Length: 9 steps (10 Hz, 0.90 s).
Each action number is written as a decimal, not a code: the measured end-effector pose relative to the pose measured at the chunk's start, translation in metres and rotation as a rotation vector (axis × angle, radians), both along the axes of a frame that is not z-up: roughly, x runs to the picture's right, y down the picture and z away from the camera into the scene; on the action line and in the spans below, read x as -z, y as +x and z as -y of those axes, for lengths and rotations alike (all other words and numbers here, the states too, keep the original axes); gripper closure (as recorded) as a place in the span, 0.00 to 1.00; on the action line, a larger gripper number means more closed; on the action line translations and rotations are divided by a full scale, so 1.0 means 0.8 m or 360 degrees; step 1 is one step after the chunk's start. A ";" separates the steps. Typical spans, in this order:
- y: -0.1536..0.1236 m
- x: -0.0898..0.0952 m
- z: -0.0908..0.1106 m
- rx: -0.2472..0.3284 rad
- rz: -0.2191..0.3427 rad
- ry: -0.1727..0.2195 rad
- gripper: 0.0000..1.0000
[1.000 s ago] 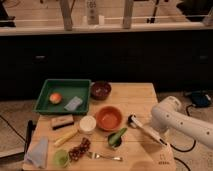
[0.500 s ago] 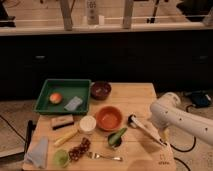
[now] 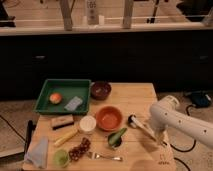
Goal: Place brush in purple bowl
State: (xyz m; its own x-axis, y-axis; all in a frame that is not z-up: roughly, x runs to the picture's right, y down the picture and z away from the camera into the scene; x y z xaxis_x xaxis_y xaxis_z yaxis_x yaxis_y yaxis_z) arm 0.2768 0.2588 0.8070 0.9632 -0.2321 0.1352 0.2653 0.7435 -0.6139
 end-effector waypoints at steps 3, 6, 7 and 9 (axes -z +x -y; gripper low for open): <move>-0.006 -0.004 -0.007 -0.0055 -0.0008 0.0009 0.63; -0.007 -0.006 -0.010 -0.0086 -0.0015 0.0015 0.90; -0.006 -0.005 -0.012 -0.0101 -0.0020 0.0008 0.98; 0.000 -0.006 -0.010 -0.0111 -0.0034 0.0019 1.00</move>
State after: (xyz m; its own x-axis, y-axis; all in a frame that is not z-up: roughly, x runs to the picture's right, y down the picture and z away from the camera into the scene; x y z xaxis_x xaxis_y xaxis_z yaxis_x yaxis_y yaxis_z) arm 0.2766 0.2666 0.8120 0.9798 -0.1657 0.1120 0.1995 0.7669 -0.6099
